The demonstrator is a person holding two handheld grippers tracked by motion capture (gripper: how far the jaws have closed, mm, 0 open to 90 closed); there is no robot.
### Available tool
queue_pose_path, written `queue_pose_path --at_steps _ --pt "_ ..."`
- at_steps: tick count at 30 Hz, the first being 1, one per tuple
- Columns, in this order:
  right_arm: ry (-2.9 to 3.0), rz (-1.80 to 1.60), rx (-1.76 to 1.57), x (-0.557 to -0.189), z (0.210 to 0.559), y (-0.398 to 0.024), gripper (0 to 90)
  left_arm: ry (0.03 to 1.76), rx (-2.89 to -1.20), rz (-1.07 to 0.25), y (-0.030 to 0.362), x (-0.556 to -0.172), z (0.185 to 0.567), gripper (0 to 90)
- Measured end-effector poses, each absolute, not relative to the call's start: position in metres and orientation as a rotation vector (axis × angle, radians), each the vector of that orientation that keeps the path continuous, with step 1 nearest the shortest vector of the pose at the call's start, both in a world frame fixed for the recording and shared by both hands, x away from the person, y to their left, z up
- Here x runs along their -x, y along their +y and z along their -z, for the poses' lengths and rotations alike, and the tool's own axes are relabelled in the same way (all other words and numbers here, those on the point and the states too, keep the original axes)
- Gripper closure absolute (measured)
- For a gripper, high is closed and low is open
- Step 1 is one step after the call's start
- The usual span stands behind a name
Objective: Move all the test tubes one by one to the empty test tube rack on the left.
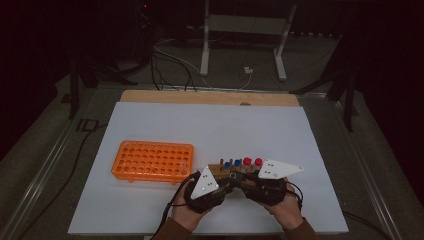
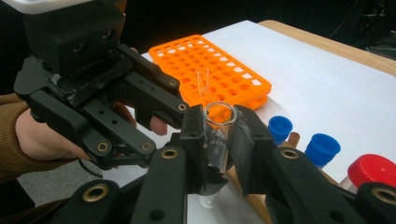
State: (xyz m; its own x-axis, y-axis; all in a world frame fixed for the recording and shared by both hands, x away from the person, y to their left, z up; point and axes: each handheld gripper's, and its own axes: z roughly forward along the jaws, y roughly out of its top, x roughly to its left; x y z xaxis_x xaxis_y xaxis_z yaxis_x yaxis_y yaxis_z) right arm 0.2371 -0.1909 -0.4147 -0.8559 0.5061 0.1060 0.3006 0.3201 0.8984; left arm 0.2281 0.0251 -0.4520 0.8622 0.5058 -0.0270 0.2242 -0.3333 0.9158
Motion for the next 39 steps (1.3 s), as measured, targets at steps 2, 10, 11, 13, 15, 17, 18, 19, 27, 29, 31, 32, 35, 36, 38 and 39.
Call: queue_pose_path --at_steps 2,10,11,13,15,17,18,19,27,29,31,32,35,36,38,39 --pt "2.381 -1.572 -0.735 -0.237 0.414 -0.192 65.4 0.545 -1.92 -0.317 0.026 -0.229 0.452 75.7" --pt "2.341 -1.607 -0.773 -0.241 0.412 -0.201 41.1 0.568 -1.897 -0.328 0.037 -0.231 0.449 75.7" --pt "2.332 -1.609 -0.784 -0.242 0.411 -0.202 39.6 0.573 -1.891 -0.327 0.039 -0.232 0.448 75.7" --pt "2.314 -1.603 -0.807 -0.243 0.411 -0.205 35.9 0.579 -1.884 -0.334 0.043 -0.233 0.446 75.6" --pt "2.294 -1.602 -0.835 -0.244 0.41 -0.209 32.3 0.585 -1.875 -0.336 0.048 -0.233 0.445 75.7" --pt "2.269 -1.611 -0.858 -0.246 0.409 -0.213 28.4 0.591 -1.86 -0.339 0.054 -0.234 0.443 75.6" --pt "2.254 -1.613 -0.87 -0.246 0.409 -0.215 25.6 0.596 -1.855 -0.342 0.057 -0.235 0.442 75.7" --pt "2.238 -1.617 -0.88 -0.247 0.409 -0.218 22.6 0.605 -1.848 -0.345 0.061 -0.235 0.441 75.6" --pt "2.175 -1.559 -0.997 -0.255 0.409 -0.236 5.2 0.669 -1.788 -0.409 0.094 -0.24 0.433 75.6" --pt "2.162 -1.542 -1.012 -0.256 0.409 -0.239 1.8 0.687 -1.774 -0.423 0.101 -0.241 0.432 75.6" --pt "2.15 -1.538 -1.028 -0.257 0.409 -0.243 0.1 0.701 -1.76 -0.439 0.109 -0.241 0.43 75.6" --pt "2.144 -1.54 -1.029 -0.257 0.409 -0.244 0.1 0.707 -1.757 -0.451 0.113 -0.242 0.429 75.5" --pt "2.122 -1.533 -1.033 -0.257 0.407 -0.248 0.0 0.732 -1.737 -0.475 0.126 -0.243 0.428 75.5" --pt "2.118 -1.54 -1.036 -0.257 0.407 -0.25 0.0 0.743 -1.731 -0.481 0.129 -0.244 0.428 75.5" --pt "2.11 -1.54 -1.041 -0.257 0.406 -0.252 0.1 0.759 -1.727 -0.5 0.136 -0.245 0.429 75.5" --pt "2.105 -1.541 -1.043 -0.257 0.406 -0.253 0.0 0.766 -1.726 -0.507 0.139 -0.245 0.429 75.5"
